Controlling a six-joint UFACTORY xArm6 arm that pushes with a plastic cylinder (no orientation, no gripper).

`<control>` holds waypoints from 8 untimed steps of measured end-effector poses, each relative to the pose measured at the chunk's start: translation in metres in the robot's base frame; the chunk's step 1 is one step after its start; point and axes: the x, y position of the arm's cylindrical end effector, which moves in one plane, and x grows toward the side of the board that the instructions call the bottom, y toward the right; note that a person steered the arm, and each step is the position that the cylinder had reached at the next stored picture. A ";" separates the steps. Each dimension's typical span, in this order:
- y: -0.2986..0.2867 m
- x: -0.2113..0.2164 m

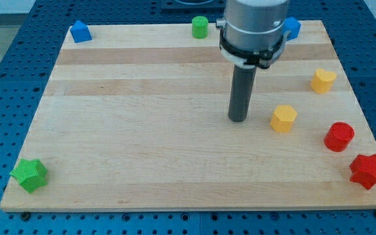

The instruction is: Move the yellow hexagon towards the center right

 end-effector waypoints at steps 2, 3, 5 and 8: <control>0.088 0.008; 0.118 0.007; 0.056 -0.011; 0.123 -0.029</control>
